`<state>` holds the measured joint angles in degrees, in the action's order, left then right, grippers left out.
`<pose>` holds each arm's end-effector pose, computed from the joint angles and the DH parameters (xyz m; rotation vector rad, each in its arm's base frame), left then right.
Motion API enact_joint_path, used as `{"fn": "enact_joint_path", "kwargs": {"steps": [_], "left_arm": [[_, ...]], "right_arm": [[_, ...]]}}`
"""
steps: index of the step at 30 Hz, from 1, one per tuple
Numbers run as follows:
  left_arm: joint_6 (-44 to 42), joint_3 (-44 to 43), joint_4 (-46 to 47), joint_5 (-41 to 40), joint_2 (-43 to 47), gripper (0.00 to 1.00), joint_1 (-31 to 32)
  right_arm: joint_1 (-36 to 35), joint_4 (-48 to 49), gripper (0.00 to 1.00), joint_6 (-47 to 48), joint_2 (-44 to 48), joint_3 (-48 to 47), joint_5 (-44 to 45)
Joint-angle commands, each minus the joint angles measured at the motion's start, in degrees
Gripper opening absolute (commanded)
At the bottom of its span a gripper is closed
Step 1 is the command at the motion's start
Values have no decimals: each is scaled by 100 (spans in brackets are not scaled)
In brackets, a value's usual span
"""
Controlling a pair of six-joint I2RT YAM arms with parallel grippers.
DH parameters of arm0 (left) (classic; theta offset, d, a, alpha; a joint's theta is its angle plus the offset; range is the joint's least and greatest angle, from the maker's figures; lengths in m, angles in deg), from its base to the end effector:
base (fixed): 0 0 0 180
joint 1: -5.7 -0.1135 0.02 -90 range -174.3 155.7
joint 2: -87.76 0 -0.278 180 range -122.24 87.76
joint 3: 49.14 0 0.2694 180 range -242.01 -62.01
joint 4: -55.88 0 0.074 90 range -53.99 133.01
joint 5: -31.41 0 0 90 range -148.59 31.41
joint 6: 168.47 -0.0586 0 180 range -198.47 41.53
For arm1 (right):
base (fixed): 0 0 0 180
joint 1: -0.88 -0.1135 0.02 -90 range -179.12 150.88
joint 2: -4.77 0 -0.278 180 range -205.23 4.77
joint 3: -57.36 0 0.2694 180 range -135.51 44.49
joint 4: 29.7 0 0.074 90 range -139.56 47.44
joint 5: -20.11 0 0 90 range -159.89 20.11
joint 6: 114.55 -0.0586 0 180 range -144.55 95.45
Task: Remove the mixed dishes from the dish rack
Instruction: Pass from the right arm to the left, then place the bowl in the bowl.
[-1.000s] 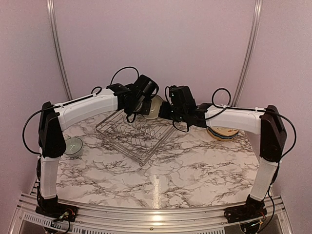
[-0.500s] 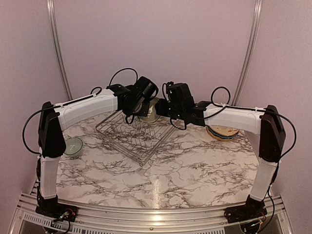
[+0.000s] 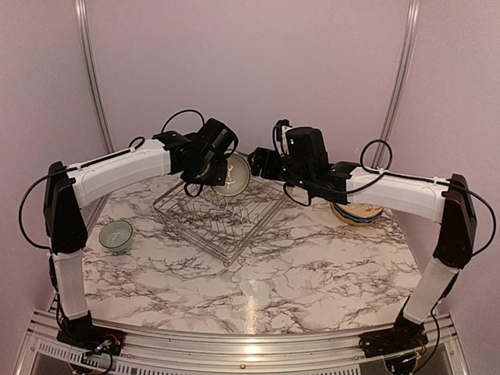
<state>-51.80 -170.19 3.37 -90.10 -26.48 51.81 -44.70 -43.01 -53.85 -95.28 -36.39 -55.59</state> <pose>0.3605 -0.3306 0.3102 0.1231 2.2238 -0.0319 0.3319 0.3180 0.3138 -0.1052 1.9522 0.6410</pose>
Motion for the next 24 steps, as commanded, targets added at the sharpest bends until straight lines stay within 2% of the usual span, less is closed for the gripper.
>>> {"fn": "enact_joint_path", "kwargs": {"steps": [1, 4, 9, 12, 16, 18, 21, 24], "left_arm": [[307, 523, 188, 518, 847, 0, -360], [377, 1016, 219, 684, 1354, 0, -549], [667, 1868, 233, 1589, 2159, 0, -1088], [1229, 2565, 220, 2130, 2755, 0, -1580], [2495, 3409, -162, 3076, 3540, 0, -2663], [3150, 3593, -624, 3088, 3869, 0, -3132], [3982, 3665, -1392, 2566, 4162, 0, -3534], [4686, 3995, -1572, 2478, 4466, 0, -3961]], "right_arm": [[115, 798, 88, 450, 852, 482, -284], [250, 1319, 94, 569, 1285, 920, -710], [574, 1523, 95, 457, 1640, 1389, -833], [698, 1520, 95, 393, 1672, 1517, -858], [721, 1587, 95, 398, 1674, 1593, -847], [719, 1618, 95, 385, 1657, 1585, -851], [724, 1656, 94, 364, 1618, 1577, -864], [725, 1638, 93, 338, 1594, 1560, -895]]}}
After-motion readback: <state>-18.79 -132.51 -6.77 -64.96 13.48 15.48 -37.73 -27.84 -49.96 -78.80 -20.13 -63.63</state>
